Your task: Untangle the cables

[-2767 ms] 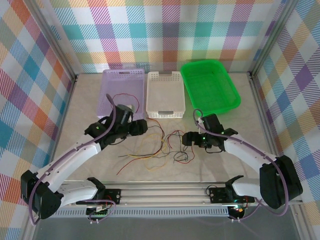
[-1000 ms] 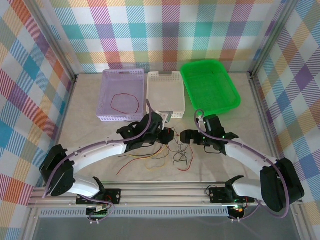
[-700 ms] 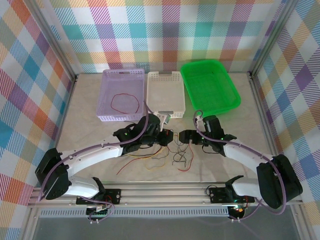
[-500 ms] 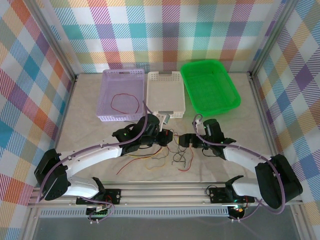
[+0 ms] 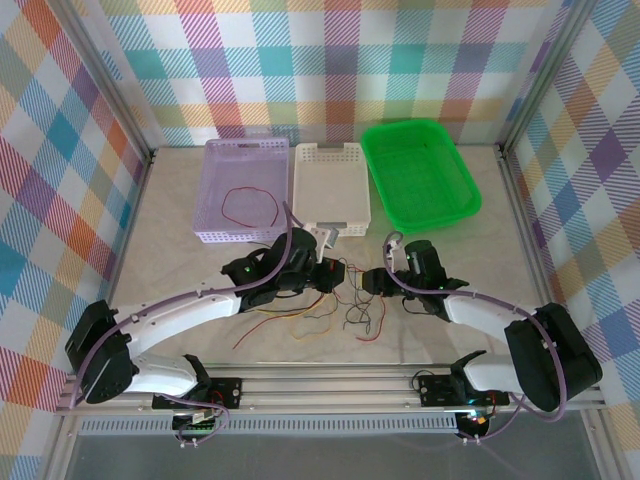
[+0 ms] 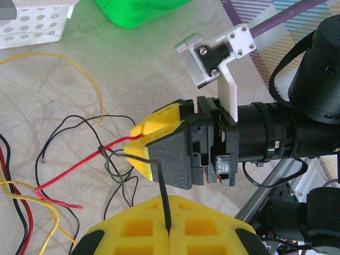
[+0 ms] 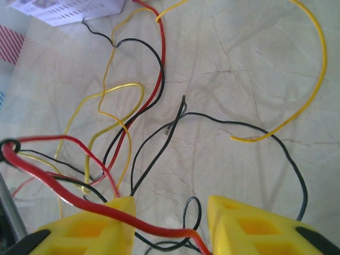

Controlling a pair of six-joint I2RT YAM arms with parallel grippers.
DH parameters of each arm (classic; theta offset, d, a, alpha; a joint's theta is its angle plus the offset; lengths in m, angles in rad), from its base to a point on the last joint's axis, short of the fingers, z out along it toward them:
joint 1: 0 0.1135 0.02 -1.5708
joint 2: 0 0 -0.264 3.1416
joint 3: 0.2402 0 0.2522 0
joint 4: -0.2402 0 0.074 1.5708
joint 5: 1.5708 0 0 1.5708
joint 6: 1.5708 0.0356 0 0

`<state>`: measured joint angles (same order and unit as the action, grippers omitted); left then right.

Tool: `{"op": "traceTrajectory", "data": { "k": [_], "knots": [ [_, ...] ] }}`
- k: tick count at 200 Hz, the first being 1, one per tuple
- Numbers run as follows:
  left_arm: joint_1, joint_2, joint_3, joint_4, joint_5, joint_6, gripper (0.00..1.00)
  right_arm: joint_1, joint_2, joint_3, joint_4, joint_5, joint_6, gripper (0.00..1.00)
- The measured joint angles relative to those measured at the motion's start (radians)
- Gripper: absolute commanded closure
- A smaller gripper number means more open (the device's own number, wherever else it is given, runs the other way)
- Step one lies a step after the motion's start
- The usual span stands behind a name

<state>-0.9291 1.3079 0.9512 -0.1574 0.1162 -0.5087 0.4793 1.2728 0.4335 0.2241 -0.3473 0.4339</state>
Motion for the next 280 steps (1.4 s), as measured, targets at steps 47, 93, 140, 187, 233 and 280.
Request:
{"op": "traceTrajectory", "data": {
  "k": [47,93,140,187,233,280],
  "knots": [
    [0.0,-0.019,0.0,0.0,0.0,0.0,1.0,0.006,-0.006,-0.01,0.014,0.021,-0.005,0.86],
    [0.0,-0.09,0.004,-0.069,-0.046,0.004,1.0,0.006,-0.02,-0.011,-0.008,0.084,-0.012,1.0],
    [0.0,-0.306,0.093,-0.256,-0.175,0.037,1.0,0.006,0.0,-0.011,-0.059,0.147,-0.011,1.0],
    [0.0,-0.449,0.274,-0.421,-0.296,0.1,1.0,0.006,0.048,0.005,-0.114,0.189,-0.008,1.0],
    [0.001,-0.453,0.453,-0.538,-0.376,0.166,1.0,0.006,0.055,0.018,-0.132,0.202,-0.005,1.0],
    [0.001,-0.384,0.561,-0.577,-0.407,0.196,1.0,0.006,0.06,0.026,-0.137,0.19,-0.005,0.86]
  ]
}}
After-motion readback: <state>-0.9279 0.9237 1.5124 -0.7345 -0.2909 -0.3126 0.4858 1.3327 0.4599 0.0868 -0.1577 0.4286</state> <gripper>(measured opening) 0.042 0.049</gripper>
